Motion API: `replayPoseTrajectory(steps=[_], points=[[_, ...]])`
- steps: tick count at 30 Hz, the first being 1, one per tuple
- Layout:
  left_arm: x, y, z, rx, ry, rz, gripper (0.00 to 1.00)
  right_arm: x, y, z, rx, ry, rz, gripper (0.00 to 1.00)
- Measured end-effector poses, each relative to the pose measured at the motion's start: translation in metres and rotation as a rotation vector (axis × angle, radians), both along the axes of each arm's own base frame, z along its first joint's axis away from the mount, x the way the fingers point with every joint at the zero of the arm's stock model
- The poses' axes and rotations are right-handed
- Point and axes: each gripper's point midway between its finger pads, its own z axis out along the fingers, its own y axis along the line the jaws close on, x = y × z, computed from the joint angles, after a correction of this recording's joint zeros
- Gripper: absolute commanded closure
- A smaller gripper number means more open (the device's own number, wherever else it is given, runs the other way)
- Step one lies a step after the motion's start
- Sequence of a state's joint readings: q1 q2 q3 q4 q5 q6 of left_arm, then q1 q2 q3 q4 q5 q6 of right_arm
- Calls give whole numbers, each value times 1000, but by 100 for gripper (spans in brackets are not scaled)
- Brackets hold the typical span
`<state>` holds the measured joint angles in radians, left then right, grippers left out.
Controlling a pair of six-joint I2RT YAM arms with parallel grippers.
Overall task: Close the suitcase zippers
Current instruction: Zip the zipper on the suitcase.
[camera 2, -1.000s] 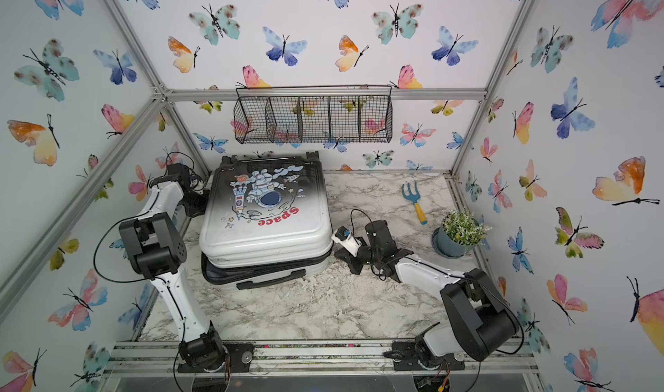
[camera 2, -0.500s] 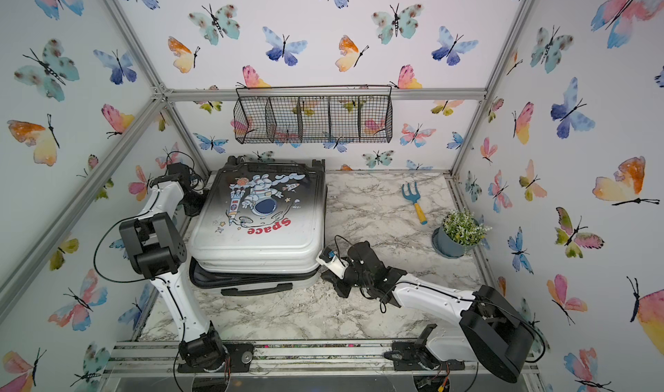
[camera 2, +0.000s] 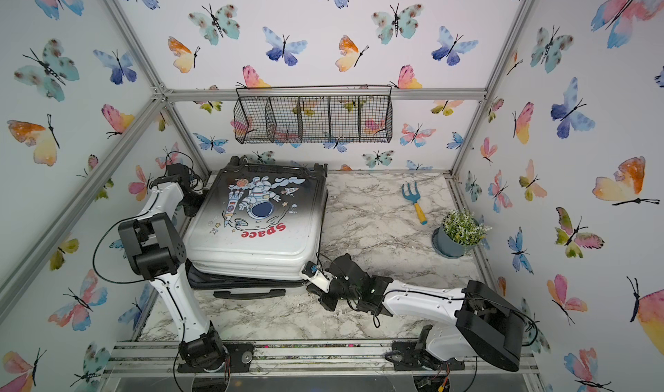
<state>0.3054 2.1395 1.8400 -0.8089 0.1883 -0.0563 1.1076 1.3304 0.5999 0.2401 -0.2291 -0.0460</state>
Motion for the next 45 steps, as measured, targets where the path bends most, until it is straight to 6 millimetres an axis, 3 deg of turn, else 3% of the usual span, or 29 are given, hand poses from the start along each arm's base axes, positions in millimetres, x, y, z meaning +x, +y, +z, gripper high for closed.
replayPoseTrajectory(steps=[18, 26, 34, 39, 45], points=[[-10, -5, 0, 6, -17, 14, 100, -13, 50, 6, -17, -37, 32, 98], [-33, -7, 1, 18, 0, 51, 100, 14, 35, 8, -47, -18, -57, 98], [-64, -18, 1, -18, 63, 132, 100, 66, -22, 14, -117, 9, -231, 97], [-79, -26, 0, -50, 58, 177, 100, 62, -25, 11, -131, -15, -212, 98], [-114, -36, -3, -86, 51, 268, 100, 23, 3, 10, -130, -74, -98, 98]])
